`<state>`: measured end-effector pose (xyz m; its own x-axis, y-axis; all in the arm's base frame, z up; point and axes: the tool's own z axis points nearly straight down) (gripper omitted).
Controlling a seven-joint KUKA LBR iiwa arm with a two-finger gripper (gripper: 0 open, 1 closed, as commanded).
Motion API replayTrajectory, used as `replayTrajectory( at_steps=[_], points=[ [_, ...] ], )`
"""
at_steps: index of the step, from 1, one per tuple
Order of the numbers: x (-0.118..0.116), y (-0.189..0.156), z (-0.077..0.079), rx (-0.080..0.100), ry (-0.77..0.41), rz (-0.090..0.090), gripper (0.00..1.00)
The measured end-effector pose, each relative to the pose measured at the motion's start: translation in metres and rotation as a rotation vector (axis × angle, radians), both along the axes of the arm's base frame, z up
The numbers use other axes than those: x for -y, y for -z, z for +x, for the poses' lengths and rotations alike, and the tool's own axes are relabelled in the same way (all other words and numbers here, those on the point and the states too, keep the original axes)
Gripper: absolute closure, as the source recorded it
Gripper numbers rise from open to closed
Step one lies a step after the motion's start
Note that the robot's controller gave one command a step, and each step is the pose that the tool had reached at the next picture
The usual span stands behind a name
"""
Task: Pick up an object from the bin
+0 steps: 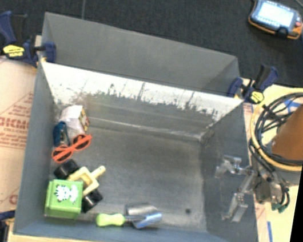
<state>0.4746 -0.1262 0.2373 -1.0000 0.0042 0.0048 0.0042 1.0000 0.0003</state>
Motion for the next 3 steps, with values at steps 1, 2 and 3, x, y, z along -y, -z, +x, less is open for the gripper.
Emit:
replayTrajectory(
  at_steps=[1,2,3],
  points=[
    [-0.001,-0.004,0.002,0.008,-0.007,-0.002,0.0],
    [-0.092,0.079,0.018,0.004,-0.301,0.002,0.0],
    [-0.096,0.077,0.007,0.008,-0.255,-0.002,0.0]
  ],
)
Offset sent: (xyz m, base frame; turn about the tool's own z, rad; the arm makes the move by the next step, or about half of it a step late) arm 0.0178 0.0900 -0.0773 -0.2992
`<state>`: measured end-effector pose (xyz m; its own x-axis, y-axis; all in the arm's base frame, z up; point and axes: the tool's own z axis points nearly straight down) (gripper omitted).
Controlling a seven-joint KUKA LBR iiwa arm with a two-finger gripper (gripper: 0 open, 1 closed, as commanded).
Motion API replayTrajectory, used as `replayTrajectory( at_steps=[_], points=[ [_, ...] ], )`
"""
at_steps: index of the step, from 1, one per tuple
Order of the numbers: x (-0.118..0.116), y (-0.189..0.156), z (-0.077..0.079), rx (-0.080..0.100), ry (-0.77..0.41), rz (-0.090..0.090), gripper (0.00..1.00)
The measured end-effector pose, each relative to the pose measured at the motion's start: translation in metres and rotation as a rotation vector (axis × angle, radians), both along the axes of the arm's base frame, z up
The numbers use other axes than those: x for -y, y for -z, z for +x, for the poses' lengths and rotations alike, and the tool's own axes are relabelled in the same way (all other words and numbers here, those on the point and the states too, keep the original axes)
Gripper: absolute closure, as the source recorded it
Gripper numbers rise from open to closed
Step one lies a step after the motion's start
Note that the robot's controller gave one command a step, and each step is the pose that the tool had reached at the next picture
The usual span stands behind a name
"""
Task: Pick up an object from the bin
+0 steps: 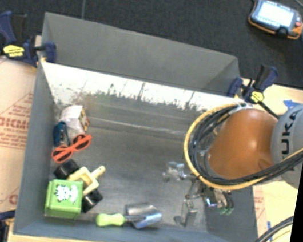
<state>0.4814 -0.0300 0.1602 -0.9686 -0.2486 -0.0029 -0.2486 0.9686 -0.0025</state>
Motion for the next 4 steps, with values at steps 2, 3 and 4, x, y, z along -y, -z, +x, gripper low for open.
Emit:
replayTrajectory(
  at_steps=[2,3,4],
  points=[
    [-0.076,0.09,0.01,0.006,-0.158,-0.003,0.0],
    [-0.077,0.09,-0.009,0.006,-0.072,0.001,1.0],
    [-0.077,0.09,-0.009,0.006,-0.073,0.001,1.0]
  ],
)
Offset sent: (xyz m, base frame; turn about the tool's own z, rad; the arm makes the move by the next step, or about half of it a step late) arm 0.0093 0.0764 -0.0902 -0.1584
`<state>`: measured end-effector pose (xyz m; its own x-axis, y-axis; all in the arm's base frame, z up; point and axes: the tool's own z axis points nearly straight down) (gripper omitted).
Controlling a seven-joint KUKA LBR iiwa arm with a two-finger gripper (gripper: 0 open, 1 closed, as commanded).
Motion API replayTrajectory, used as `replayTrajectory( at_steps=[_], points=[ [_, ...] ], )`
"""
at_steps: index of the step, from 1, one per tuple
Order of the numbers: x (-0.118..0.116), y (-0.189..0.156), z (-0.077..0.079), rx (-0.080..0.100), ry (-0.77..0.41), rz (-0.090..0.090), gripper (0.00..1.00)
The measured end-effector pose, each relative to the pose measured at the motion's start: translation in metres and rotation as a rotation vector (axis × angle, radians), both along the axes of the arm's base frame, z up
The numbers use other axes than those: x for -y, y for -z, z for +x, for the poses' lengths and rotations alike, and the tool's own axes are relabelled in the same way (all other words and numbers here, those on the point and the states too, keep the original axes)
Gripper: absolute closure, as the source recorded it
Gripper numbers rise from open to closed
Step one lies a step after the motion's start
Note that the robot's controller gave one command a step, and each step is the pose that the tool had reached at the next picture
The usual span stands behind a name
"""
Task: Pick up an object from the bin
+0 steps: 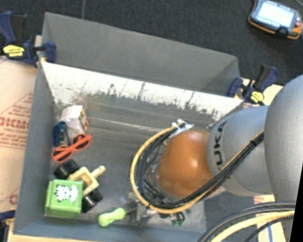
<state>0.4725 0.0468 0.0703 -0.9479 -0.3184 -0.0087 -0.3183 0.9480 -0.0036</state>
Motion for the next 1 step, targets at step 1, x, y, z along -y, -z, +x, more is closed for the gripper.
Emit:
replayTrajectory(
  at_steps=[1],
  points=[
    [0.0003,-0.0042,0.0,0.002,-0.001,0.0,1.0]
  ],
)
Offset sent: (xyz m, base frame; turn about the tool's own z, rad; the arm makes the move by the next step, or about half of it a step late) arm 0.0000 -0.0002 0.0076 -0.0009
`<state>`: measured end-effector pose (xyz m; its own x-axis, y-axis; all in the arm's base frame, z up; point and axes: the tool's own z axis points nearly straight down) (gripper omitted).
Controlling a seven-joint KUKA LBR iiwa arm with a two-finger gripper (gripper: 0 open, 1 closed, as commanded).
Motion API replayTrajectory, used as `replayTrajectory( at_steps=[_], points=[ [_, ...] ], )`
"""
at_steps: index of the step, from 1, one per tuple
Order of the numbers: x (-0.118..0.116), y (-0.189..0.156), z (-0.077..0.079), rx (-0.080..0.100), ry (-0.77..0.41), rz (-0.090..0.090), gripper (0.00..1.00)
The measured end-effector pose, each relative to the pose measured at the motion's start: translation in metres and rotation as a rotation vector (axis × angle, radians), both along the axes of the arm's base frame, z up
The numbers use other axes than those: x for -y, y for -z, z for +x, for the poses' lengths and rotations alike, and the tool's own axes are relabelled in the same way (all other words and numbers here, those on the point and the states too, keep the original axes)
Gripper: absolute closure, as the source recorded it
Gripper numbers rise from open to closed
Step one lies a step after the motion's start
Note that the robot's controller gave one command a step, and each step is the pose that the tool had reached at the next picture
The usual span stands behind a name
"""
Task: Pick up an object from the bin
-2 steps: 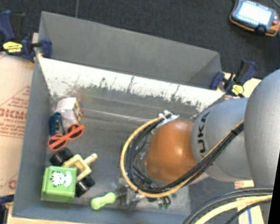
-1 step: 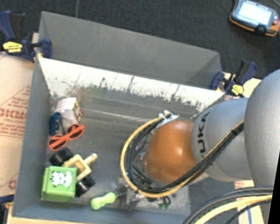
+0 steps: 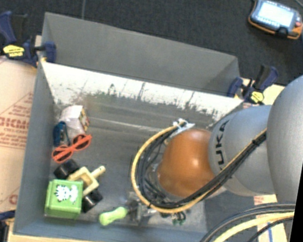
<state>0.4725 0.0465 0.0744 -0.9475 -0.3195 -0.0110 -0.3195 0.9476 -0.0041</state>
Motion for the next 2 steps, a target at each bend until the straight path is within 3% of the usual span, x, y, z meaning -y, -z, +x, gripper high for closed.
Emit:
replayTrajectory(
  at_steps=[2],
  points=[
    [0.001,-0.019,-0.001,-0.005,-0.001,-0.001,1.0]
  ],
)
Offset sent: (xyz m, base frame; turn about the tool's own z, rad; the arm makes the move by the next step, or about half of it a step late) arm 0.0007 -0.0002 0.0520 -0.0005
